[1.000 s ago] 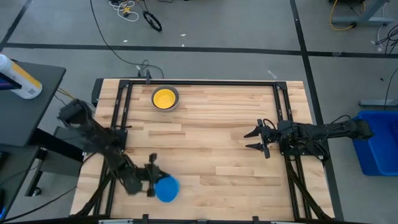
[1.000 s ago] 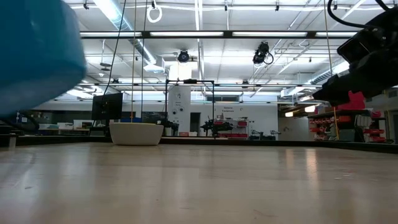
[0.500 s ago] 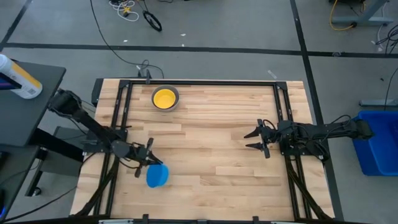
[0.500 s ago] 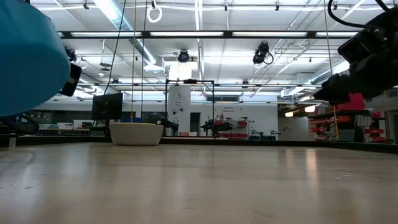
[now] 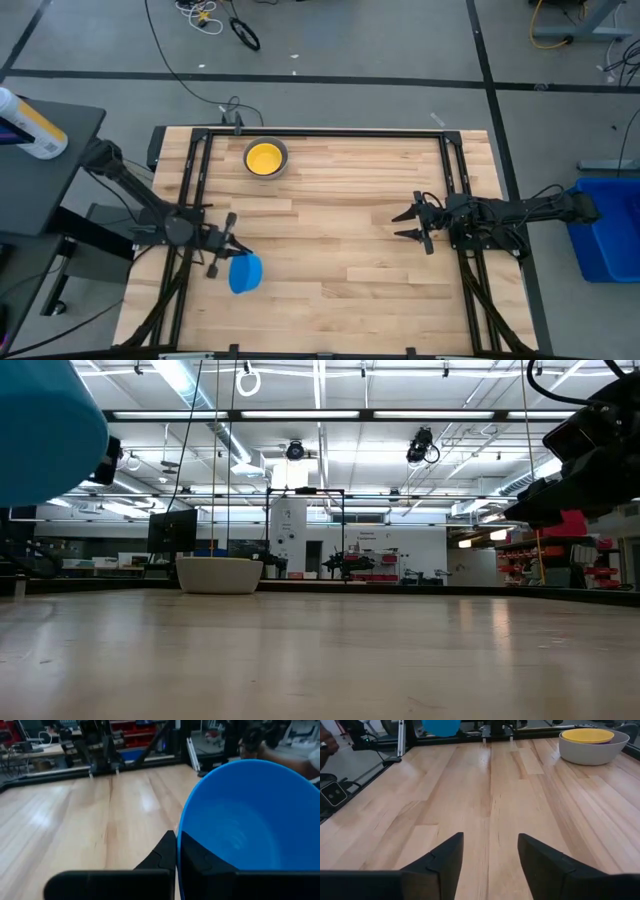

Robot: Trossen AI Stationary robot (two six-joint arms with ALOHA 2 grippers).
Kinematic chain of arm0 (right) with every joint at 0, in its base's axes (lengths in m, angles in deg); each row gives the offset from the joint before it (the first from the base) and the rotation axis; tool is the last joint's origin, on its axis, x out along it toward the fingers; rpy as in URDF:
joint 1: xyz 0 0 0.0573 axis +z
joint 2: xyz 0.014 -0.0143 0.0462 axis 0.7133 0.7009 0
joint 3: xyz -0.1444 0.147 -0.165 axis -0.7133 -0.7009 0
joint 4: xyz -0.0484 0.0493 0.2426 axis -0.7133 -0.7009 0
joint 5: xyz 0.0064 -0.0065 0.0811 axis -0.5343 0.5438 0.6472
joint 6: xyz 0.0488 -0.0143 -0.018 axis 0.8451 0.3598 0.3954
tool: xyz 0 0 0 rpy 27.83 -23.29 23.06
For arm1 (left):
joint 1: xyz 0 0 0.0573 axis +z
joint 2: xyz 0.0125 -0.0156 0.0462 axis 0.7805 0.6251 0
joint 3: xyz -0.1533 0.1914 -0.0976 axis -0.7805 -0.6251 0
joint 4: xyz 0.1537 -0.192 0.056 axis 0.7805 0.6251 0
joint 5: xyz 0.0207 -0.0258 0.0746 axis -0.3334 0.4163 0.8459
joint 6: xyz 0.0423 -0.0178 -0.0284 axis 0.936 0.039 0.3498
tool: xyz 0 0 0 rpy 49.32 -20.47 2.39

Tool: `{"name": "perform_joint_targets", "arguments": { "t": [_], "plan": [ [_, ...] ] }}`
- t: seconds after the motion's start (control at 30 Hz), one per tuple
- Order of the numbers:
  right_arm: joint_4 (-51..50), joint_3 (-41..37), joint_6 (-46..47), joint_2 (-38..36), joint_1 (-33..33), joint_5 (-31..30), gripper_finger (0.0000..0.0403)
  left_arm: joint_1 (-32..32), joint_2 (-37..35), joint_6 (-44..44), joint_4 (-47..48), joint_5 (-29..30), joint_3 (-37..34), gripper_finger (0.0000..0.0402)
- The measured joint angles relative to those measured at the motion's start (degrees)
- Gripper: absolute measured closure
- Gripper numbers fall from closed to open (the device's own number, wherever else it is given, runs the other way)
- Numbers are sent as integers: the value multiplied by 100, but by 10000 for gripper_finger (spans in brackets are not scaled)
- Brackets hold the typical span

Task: Nest bowls inside each other
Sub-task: Stack the light blue bowl in the yellow bowl

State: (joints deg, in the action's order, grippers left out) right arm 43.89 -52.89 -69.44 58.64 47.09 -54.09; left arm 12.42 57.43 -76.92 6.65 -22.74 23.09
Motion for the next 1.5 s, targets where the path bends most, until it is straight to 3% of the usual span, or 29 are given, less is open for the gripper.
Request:
{"name": "perform_joint_targets", "arguments": {
  "t": [0.17, 0.3, 0.53, 0.73, 1.17, 1.27, 1.5],
  "plan": [
    [2, 0, 0, 0, 0, 0, 197, -173, -2247, -62, 1836, 163, 0, 396],
    [6, 0, 1, -2, 0, -1, 191, -261, -3583, 259, 2485, -99, 121, 396],
    [65, -2, -52, 22, 0, -10, 179, -104, -3478, 2, 3204, 847, 335, 396],
    [231, -1, -148, 31, 0, -7, 170, 531, -3555, -146, 3415, 800, 372, 396],
    [269, 0, -149, 33, 0, -4, 146, 3046, -3547, -191, 4042, -978, 479, 396],
    [267, -2, -149, 33, 0, -4, 141, 3655, -3547, -203, 4053, -1653, 478, 396],
    [264, -2, -149, 33, 0, -4, 133, 5003, -3434, -317, 3932, -2524, 474, 396]
  ]
}}
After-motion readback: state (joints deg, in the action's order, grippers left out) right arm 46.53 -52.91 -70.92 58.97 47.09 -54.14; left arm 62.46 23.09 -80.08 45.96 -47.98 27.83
